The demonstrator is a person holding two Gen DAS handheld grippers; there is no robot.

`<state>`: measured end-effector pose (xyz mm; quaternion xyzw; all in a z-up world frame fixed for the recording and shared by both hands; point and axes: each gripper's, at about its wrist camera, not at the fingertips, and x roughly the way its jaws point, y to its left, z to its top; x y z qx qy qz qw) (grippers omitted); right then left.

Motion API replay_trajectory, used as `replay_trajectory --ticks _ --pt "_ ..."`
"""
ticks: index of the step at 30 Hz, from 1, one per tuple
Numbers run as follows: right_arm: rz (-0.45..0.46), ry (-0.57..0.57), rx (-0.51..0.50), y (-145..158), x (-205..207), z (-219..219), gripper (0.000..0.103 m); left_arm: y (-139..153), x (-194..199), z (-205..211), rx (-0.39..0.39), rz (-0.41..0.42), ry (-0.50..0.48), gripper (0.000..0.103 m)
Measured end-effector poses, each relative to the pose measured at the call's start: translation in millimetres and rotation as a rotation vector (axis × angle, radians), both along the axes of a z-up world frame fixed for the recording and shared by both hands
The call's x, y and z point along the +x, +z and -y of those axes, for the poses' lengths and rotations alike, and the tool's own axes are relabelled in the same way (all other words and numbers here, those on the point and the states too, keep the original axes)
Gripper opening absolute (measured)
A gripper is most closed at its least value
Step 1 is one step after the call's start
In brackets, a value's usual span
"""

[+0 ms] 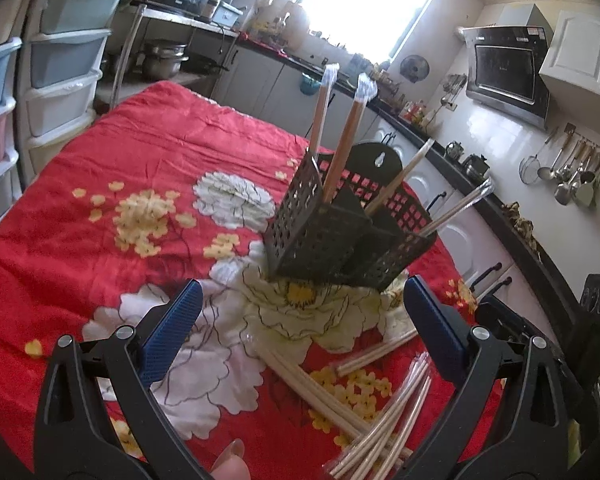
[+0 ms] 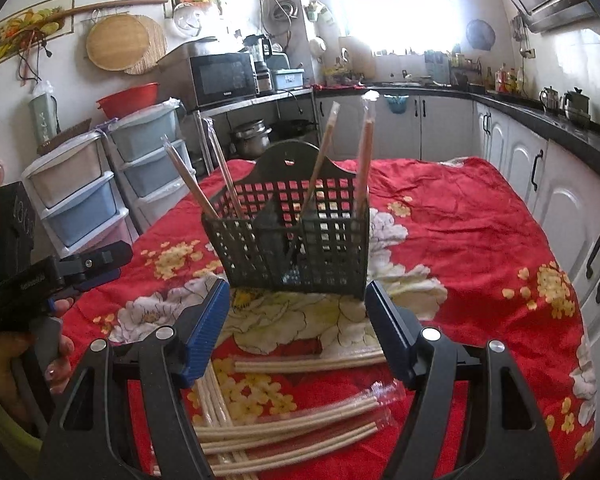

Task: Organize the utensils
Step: 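Withdraw both open tools from the caddy and lower toward the chopstick pile, then close the left tool on a chopstick while the right tool grasps another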

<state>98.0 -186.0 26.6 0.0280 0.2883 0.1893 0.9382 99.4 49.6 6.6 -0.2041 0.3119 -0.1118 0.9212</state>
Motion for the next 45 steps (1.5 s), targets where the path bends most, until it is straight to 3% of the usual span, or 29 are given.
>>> replay_trajectory --ticks 18,28,32,45 --pt "-0.104 -0.033 -0.012 -31.3 -1.7 16.3 0.068 -35.3 -2.4 18.1 0.024 -0.105 -0.072 0.092" --pt "-0.213 -0.110 0.014 -54.5 14.4 37.4 0.068 -60.0 3.5 21.0 -0.024 -0.191 -0.107 0.091" --pt "-0.243 -0.134 0.020 -61.7 20.5 42.8 0.068 -70.5 8.4 18.8 -0.057 -0.231 -0.112 0.071" --pt "-0.342 -0.180 0.048 -74.5 48.2 54.5 0.067 -94.1 33.2 -16.8 -0.297 -0.309 -0.032 0.033"
